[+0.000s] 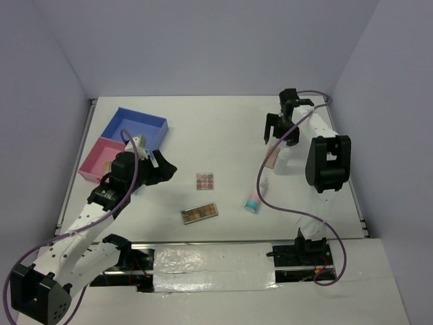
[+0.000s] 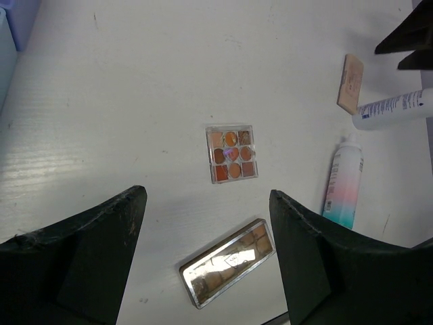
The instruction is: Organize the makeup
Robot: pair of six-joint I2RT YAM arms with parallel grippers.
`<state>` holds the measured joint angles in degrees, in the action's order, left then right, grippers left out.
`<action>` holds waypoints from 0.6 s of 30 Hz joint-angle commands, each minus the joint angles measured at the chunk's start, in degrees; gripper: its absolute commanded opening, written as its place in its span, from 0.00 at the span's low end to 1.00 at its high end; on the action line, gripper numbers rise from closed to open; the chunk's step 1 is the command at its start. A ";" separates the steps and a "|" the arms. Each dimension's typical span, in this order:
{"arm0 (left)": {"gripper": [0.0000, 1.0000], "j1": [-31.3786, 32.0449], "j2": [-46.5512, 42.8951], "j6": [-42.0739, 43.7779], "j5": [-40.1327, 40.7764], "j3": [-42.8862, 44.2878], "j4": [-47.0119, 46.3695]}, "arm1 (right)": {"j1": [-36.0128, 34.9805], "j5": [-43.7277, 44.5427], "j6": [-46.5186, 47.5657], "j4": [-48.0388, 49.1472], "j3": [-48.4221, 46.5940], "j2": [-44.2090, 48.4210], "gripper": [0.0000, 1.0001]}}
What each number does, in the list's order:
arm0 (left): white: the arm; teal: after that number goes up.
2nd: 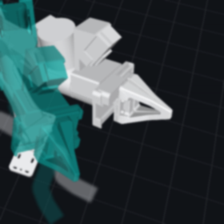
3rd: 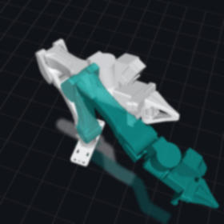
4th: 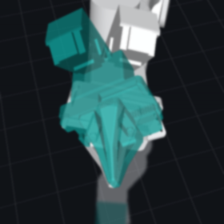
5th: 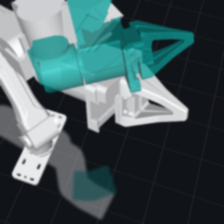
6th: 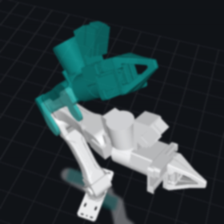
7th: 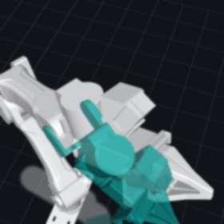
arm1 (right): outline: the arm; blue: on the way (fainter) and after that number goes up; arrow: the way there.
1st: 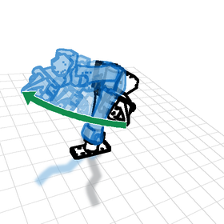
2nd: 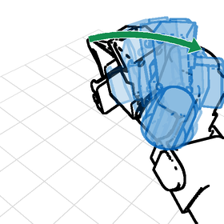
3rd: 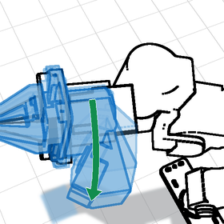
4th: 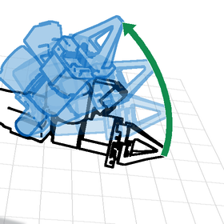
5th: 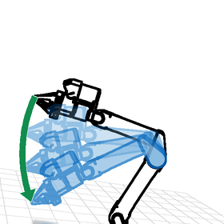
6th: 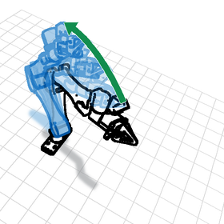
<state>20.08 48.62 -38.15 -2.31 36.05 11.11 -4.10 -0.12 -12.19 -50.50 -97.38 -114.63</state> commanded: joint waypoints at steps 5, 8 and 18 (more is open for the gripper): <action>0.86 0.49 -3.70 -1.40 1.60 0.07 0.48 | 0.85 -1.11 -5.30 1.11 2.46 -3.93 0.91; 0.86 0.58 -4.41 -1.66 1.78 -0.28 1.27 | 0.85 -2.34 -6.27 1.02 1.06 -6.48 0.91; 0.86 0.58 -5.73 -2.45 2.04 0.07 3.12 | -1.00 3.10 -8.55 1.63 3.16 -9.38 0.89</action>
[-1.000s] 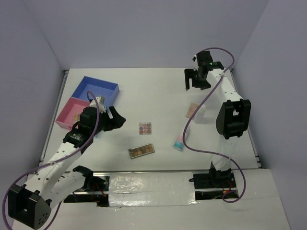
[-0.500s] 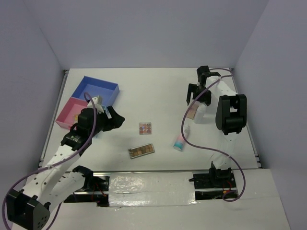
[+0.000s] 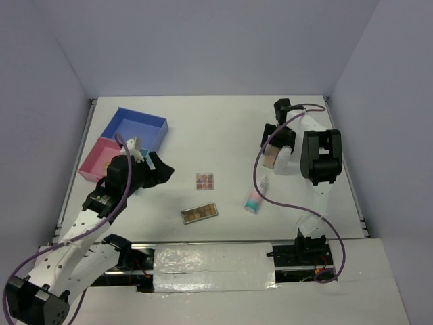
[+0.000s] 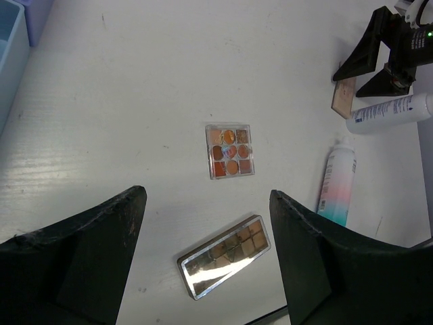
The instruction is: Organize the makeup
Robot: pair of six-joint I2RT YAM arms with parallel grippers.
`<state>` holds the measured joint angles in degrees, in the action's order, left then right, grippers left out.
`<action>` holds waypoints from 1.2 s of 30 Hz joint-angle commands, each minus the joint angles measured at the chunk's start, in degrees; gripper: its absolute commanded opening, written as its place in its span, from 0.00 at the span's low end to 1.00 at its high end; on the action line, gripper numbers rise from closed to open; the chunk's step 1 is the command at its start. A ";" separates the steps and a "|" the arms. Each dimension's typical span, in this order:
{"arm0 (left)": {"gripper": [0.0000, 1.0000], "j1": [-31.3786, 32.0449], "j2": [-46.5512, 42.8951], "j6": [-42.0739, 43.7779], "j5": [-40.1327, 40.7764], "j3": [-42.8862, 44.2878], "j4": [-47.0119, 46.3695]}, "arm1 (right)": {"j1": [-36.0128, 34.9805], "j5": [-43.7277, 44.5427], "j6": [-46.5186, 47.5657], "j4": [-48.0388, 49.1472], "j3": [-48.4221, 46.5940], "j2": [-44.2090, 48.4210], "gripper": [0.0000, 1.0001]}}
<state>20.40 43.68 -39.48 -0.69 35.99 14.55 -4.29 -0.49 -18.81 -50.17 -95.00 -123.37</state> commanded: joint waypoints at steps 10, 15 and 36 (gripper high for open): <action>0.86 0.34 0.70 -1.30 0.42 0.75 -1.27 | -1.86 1.29 -0.80 1.74 0.34 -0.73 0.64; 0.87 0.34 0.70 0.02 2.36 2.59 -0.57 | -1.86 -4.07 0.96 2.45 -3.43 -0.29 0.39; 0.90 0.25 -5.79 4.95 8.95 18.68 9.97 | -27.06 -36.15 17.58 15.54 -35.59 -7.47 0.14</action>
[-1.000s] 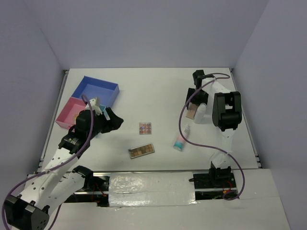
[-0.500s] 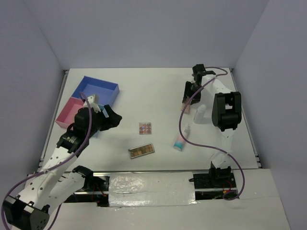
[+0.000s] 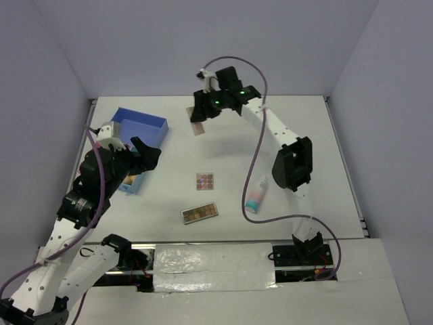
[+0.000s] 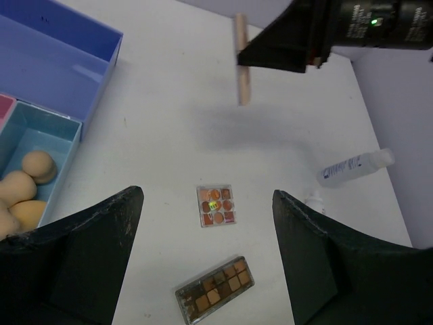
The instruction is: Organize the makeup
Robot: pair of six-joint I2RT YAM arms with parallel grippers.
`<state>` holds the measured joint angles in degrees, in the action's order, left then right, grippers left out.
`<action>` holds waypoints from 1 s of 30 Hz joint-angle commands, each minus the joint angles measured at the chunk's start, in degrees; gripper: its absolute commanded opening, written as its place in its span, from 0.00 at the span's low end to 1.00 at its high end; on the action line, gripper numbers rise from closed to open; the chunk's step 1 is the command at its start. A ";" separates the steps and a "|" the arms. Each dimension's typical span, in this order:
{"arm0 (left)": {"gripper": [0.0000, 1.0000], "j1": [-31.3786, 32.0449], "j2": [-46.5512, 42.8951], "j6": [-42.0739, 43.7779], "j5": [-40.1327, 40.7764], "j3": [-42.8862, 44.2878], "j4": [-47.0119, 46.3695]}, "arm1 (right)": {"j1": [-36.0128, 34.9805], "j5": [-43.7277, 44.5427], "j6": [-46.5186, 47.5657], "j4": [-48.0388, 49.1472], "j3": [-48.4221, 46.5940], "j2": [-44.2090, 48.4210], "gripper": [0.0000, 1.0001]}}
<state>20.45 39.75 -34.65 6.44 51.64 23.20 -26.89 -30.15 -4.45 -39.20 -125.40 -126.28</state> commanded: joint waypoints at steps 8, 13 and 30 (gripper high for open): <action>0.90 0.29 -5.03 -5.33 2.44 3.82 1.15 | -13.09 -15.98 -4.68 29.86 -4.85 -8.45 0.13; 0.90 0.21 -7.84 -7.53 3.40 3.38 2.20 | -17.31 -14.94 -13.11 41.29 -12.93 -14.86 0.13; 0.91 0.21 -14.52 -9.55 7.36 5.40 10.72 | -28.56 14.58 -28.78 58.01 -15.05 -25.42 0.17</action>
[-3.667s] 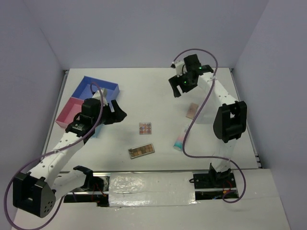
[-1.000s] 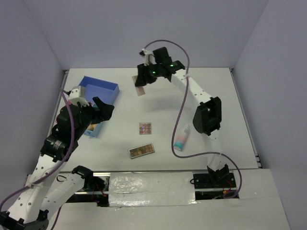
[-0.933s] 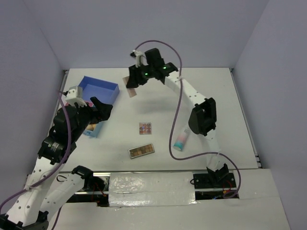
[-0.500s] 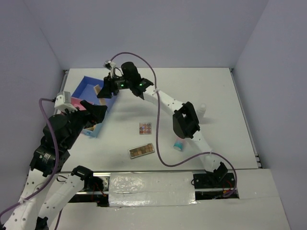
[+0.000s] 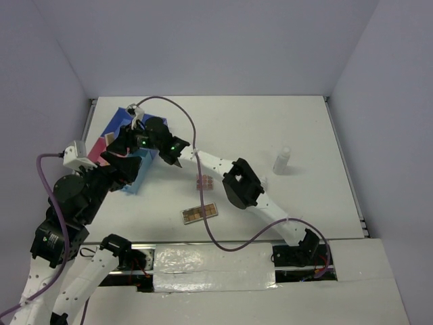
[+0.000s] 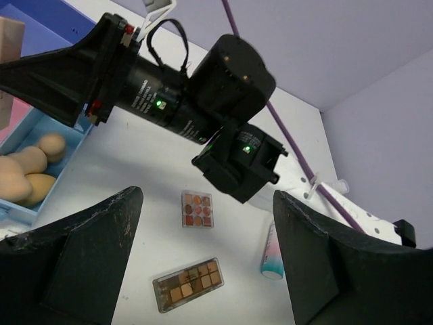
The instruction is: Organize the makeup
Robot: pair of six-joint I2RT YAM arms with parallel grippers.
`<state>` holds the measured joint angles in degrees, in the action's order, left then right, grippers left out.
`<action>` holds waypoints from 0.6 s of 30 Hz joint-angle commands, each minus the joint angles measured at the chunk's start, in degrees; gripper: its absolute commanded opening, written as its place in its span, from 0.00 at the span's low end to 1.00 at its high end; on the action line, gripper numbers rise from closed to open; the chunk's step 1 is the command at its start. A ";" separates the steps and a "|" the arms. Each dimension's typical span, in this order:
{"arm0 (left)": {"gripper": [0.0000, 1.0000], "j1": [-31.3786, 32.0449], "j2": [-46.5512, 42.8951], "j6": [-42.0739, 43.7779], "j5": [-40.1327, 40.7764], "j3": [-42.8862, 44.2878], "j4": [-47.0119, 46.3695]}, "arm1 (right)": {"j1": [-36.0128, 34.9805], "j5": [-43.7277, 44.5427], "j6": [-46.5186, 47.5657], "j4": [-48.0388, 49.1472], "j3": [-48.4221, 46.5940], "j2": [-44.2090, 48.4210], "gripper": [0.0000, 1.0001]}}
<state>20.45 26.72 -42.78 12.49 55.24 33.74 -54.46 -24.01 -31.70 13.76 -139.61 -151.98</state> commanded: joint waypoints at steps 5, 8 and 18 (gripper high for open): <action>0.91 0.21 -3.34 -1.60 2.36 2.06 2.64 | -1.97 16.01 -5.81 0.32 -3.10 -2.17 0.27; 0.92 0.21 -4.48 -1.86 2.71 1.63 3.26 | -1.79 16.71 -8.63 0.38 -3.92 -3.32 0.32; 0.93 0.21 -5.27 -1.25 3.24 2.41 4.32 | -2.58 16.54 -12.33 -1.19 -3.83 -3.85 0.57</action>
<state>20.45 21.85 -43.92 14.94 55.53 38.46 -56.49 -8.34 -42.33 11.07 -140.75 -155.74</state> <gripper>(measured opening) 0.929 0.574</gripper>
